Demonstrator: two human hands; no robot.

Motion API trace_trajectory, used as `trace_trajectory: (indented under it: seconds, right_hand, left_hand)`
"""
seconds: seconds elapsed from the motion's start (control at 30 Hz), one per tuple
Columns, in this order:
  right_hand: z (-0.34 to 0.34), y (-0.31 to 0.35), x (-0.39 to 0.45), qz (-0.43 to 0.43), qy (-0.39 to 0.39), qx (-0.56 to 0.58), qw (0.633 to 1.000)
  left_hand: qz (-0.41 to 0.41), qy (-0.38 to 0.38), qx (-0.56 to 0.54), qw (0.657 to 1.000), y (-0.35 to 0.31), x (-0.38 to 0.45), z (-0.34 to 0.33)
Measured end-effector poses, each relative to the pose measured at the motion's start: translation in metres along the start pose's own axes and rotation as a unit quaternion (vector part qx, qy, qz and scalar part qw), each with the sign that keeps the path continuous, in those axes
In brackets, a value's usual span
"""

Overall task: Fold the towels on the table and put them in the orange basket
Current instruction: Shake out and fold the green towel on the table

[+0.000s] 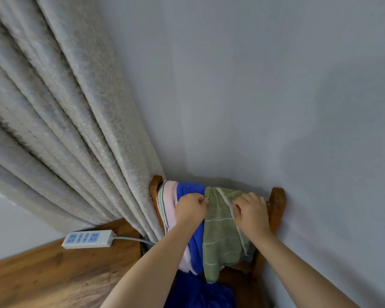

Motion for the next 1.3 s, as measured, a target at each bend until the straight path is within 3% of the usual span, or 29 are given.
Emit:
trace_trajectory:
  seconds: [0.1, 0.23, 0.47, 0.83, 1.03, 1.3]
  right_hand:
    - [0.010, -0.013, 0.001, -0.076, 0.036, 0.074, 0.994]
    - [0.045, -0.015, 0.018, -0.147, 0.010, 0.124, 0.981]
    - [0.125, 0.032, 0.033, -0.127, -0.063, 0.205, 0.968]
    - [0.220, 0.246, -0.045, 0.015, -0.068, 0.265, 0.962]
    - [0.217, 0.340, -0.094, -0.006, 0.031, 0.358, 0.933]
    - [0.131, 0.447, -0.158, -0.029, 0.205, 0.403, 0.891]
  left_hand:
    - [-0.027, 0.004, -0.002, 1.000, -0.018, -0.006, 0.004]
    - [-0.061, -0.030, -0.041, 0.997, -0.047, -0.017, 0.023]
    - [-0.123, -0.119, -0.079, 0.982, -0.060, -0.061, 0.098]
    - [-0.137, -0.266, -0.111, 0.948, 0.036, -0.248, 0.256]
    - [-0.070, -0.307, -0.032, 0.949, 0.126, -0.336, 0.319]
    - [0.103, -0.310, 0.051, 0.944, 0.274, -0.411, 0.363]
Point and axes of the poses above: each hand's wrist, its own x-axis towards the middle knuckle, its own z-axis out of the back of the hand, y = z × x, the point moved 4 cm from there along x, towards the middle knuckle, and after that the axes turned 7 degrees about -x, right-handed, at the moved point
